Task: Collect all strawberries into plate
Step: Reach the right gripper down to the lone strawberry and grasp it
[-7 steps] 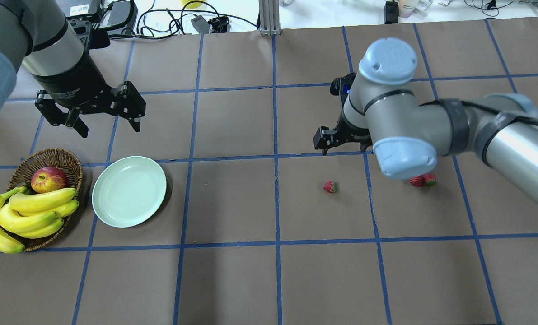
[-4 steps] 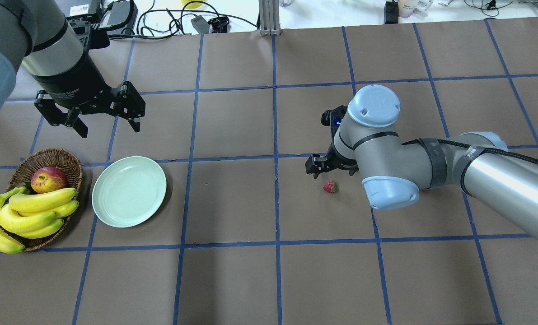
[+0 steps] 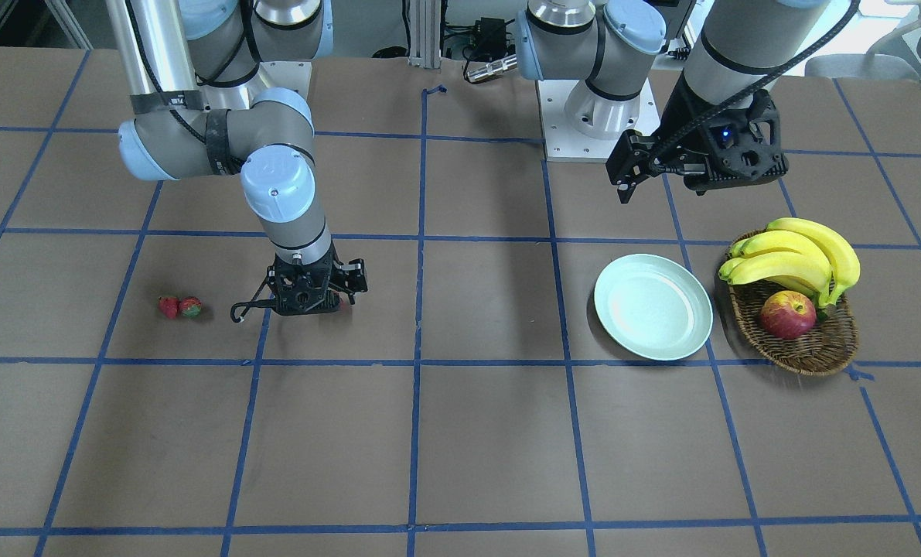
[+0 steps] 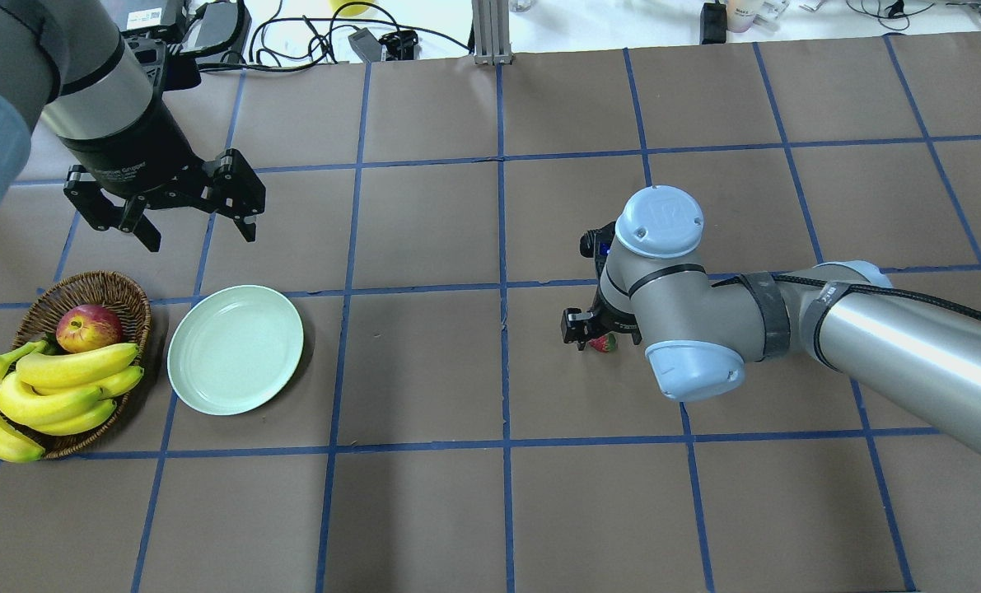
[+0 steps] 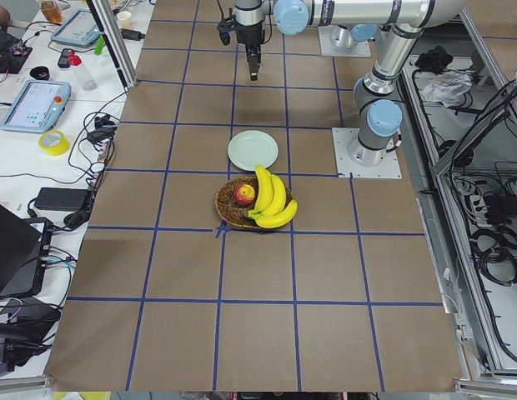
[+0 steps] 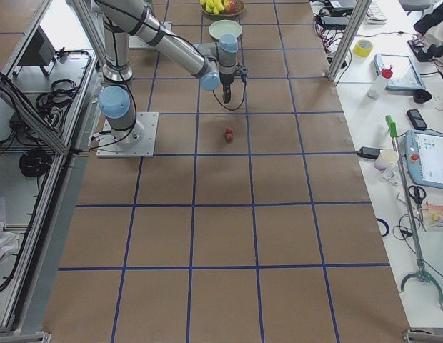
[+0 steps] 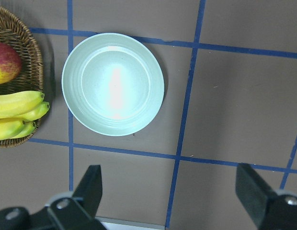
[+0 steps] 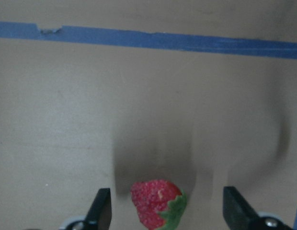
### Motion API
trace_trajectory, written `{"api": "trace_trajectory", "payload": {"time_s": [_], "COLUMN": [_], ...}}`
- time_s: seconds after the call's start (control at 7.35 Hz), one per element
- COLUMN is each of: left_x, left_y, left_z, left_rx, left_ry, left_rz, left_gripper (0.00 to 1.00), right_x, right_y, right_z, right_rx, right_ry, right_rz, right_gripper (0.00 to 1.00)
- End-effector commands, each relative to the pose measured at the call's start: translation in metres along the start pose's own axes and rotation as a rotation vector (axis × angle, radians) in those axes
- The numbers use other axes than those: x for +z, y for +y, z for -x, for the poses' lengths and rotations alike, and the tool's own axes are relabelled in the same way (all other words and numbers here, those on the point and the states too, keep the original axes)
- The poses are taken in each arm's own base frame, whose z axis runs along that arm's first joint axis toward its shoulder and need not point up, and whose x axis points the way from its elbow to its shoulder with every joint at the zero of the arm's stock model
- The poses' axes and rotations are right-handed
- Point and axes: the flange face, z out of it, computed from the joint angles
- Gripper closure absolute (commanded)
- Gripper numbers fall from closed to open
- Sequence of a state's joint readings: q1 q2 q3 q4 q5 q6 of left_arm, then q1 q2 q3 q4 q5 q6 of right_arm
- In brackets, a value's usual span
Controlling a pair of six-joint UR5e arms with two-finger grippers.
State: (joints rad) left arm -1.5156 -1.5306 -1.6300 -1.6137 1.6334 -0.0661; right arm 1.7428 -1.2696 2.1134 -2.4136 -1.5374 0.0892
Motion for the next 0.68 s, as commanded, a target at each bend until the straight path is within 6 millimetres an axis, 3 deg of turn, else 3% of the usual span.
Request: {"api": "trace_trajectory", "payload": {"time_s": [0.0, 0.41, 0.54], "left_x": [0.001, 0.001, 0.002], "left_y": [0.0, 0.0, 0.0], "left_z": [0.0, 0.0, 0.0], "left_rx": [0.0, 0.0, 0.001], "left_ry": [0.0, -0.002, -0.002], "left_rz": [0.002, 0.004, 0.005], "left_gripper": [0.0, 0.0, 0.0], "right_x": [-0.001, -0.004, -0.013], "right_y": [-0.003, -0.006, -0.01], "right_z": [0.002, 0.003, 0.003], "right_rx": [0.0, 0.013, 0.013], "right_ry": [-0.01, -0.015, -0.017], "right_rz": [-0.008, -0.009, -0.027], "right_gripper": [0.63, 1.0, 1.0]}}
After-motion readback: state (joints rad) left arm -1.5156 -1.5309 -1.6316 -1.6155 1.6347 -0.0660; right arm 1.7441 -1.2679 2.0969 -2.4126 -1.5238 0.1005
